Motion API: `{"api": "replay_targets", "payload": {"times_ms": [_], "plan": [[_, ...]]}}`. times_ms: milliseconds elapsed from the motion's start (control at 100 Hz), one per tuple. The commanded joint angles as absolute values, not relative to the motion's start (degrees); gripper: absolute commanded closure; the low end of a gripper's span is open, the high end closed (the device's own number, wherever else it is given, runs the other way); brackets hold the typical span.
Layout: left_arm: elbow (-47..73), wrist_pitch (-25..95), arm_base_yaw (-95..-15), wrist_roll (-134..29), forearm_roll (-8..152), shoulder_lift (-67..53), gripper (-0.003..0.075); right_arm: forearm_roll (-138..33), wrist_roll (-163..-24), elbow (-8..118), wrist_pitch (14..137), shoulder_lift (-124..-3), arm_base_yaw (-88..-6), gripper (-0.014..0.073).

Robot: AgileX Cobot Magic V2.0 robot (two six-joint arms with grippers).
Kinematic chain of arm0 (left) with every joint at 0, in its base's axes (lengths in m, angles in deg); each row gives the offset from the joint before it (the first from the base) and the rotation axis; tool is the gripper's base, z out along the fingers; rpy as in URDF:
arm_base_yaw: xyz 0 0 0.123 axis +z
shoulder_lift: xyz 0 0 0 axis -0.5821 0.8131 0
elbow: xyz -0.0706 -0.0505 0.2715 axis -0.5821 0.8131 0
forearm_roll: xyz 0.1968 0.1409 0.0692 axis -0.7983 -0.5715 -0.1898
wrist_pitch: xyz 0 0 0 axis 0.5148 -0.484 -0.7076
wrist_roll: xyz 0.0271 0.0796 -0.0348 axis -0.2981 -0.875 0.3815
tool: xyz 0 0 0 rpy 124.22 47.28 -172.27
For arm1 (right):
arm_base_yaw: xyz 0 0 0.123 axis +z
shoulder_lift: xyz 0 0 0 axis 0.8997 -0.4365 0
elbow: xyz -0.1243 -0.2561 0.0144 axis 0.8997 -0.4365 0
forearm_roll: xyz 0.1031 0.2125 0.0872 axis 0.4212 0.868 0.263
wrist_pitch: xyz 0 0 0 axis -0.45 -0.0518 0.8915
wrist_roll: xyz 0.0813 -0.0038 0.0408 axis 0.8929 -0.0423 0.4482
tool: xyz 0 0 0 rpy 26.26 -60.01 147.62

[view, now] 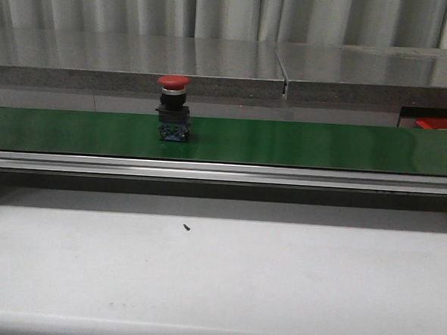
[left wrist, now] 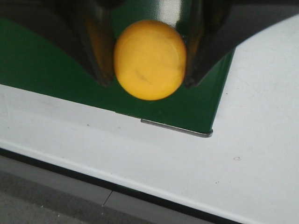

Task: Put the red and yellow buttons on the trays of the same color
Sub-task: 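Set the yellow button on the belt start and open the left gripper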

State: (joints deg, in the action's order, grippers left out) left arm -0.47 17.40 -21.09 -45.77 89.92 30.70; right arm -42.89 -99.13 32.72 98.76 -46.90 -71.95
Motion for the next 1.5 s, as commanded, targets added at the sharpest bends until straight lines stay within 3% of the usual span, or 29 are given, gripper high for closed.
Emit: {"api": "replay_targets", "payload": {"times_ms": [0,310,380,470,640,740,1100,1490], "plan": [[-1.9,20.4,-21.8,-46.0,92.2,30.4,0.0739,-42.0,-99.6,34.1,95.8,-46.5,-71.9,0.0661],[-1.9,20.8,-21.8,-46.1,92.3,33.9,0.0736,-42.0,-99.6,34.1,95.8,-46.5,-71.9,0.0661],[-1.9,20.8,-21.8,-46.2,92.3,33.9,0.0706,-42.0,-99.6,34.1,95.8,-46.5,-71.9,0.0661],[-2.4,19.8,-21.8,-46.9,92.3,33.9,0.0574,-42.0,-99.6,34.1,95.8,-46.5,-71.9,0.0661],[-2.7,19.0,-21.8,-47.7,93.8,33.4,0.0141,-42.0,-99.6,34.1,95.8,-46.5,-71.9,0.0661],[-2.9,18.5,-21.8,-49.5,96.0,33.1,0.002,-42.0,-99.6,34.1,95.8,-46.5,-71.9,0.0661],[-5.7,14.9,-21.8,-60.1,103.8,26.5,0.0073,-42.0,-99.6,34.1,95.8,-46.5,-71.9,0.0661],[4.3,14.6,-21.8,-63.2,106.2,3.5,0.0113,-42.0,-99.6,34.1,95.8,-46.5,-71.9,0.0661]]}}
